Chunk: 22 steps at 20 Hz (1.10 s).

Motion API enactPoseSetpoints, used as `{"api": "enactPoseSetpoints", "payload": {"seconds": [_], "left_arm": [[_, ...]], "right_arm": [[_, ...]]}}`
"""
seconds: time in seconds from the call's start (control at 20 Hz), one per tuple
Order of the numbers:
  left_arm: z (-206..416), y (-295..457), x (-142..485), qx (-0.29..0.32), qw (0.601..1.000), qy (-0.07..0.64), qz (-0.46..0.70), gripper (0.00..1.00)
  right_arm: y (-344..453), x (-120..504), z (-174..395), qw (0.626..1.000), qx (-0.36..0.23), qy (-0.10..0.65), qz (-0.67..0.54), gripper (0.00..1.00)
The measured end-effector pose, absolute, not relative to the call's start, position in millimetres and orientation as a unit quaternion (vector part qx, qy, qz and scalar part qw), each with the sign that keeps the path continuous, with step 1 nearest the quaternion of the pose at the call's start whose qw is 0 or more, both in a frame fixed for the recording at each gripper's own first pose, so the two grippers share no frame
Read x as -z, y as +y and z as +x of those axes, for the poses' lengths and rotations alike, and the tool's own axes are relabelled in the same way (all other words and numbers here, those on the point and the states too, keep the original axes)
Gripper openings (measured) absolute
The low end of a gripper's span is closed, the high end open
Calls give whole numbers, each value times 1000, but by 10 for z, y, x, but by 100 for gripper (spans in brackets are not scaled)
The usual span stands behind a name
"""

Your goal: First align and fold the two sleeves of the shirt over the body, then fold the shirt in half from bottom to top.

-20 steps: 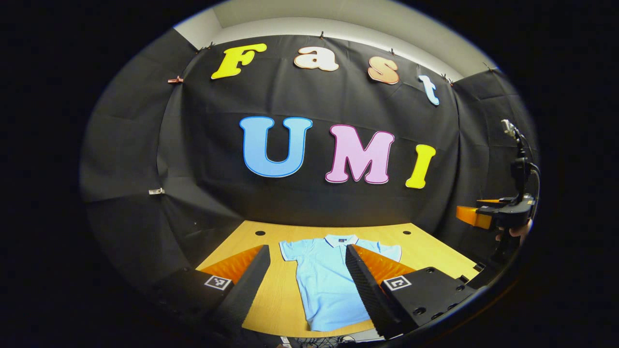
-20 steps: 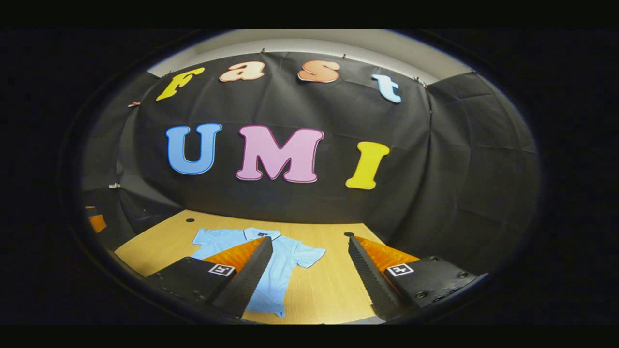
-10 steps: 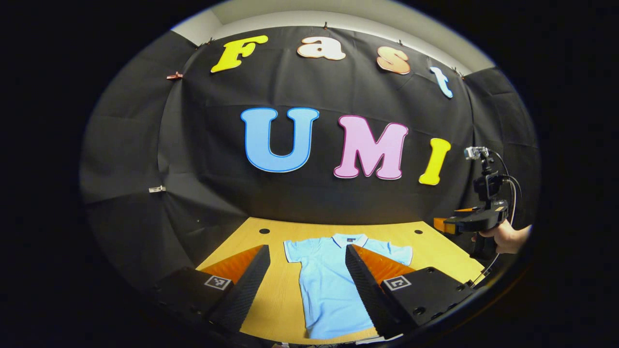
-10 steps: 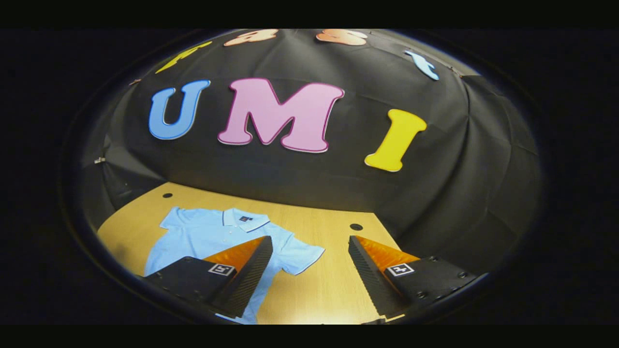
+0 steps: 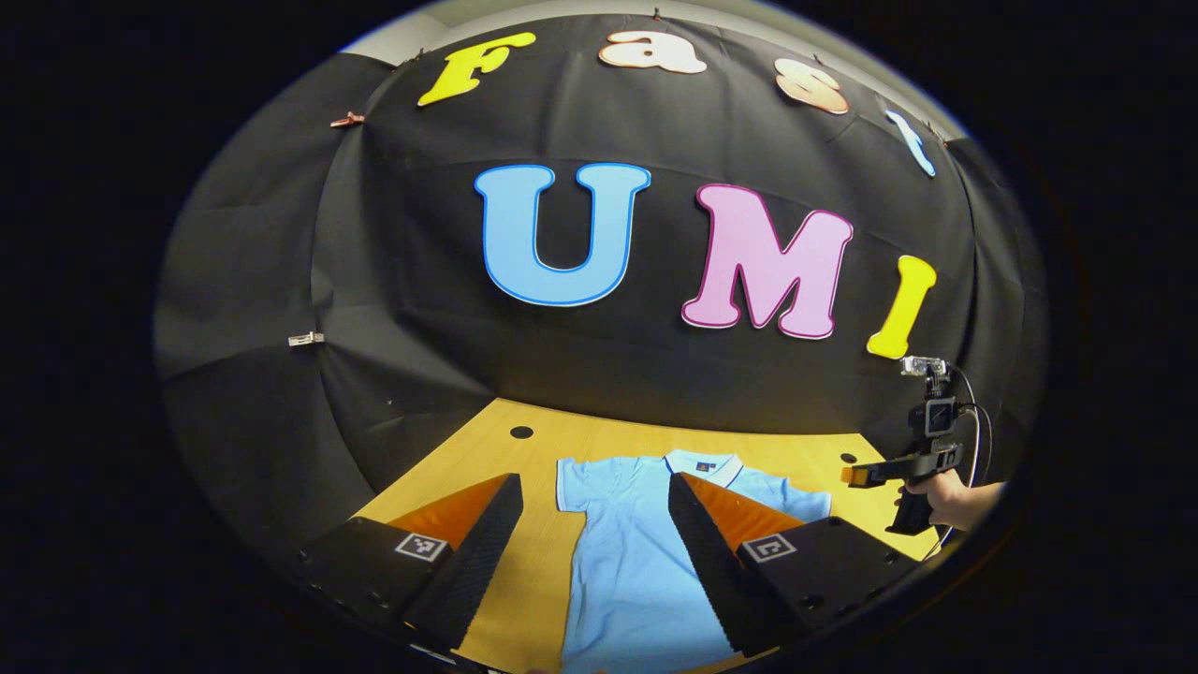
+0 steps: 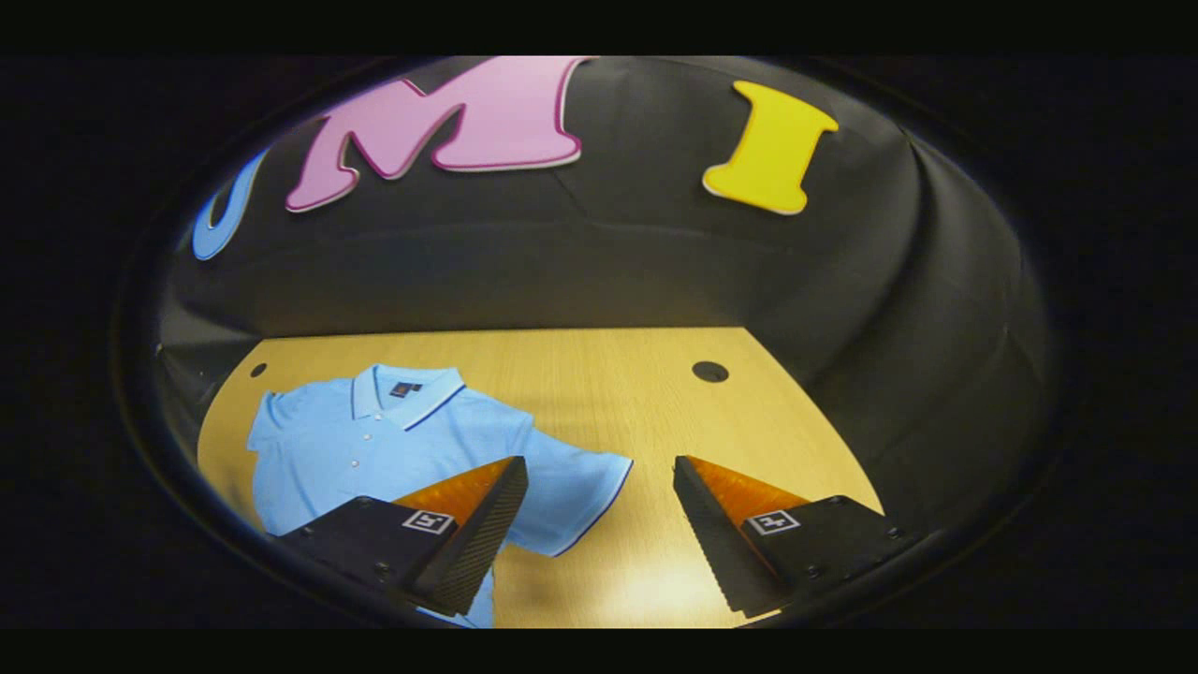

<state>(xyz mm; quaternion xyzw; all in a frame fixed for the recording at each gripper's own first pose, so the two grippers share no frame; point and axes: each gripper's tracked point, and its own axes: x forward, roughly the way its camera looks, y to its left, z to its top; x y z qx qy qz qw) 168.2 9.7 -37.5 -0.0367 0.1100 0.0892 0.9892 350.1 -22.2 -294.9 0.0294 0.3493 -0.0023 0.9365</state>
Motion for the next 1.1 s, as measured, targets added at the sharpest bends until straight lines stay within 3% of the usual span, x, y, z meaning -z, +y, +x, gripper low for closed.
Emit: {"api": "enactPoseSetpoints", "payload": {"seconds": [0.4,0.65,0.75,0.95,1.05,1.1], "left_arm": [[2041,-103,623,-87,983,159,-24,99],[2098,-257,684,-80,981,174,-22,99],[2138,-365,634,-69,983,167,-38,98],[2174,-367,671,-75,981,172,-43,99],[2178,-377,710,-76,980,174,-53,99],[2170,-371,726,-77,980,176,-55,99]], "right_arm": [[-215,3884,3885,907,14,417,56,97],[-206,4034,3979,903,20,423,68,97],[-192,4028,3981,904,20,421,73,92],[-171,4035,4012,906,14,417,73,72],[-101,4027,4031,908,6,412,72,29],[-79,4027,4028,911,1,408,64,25]]}}
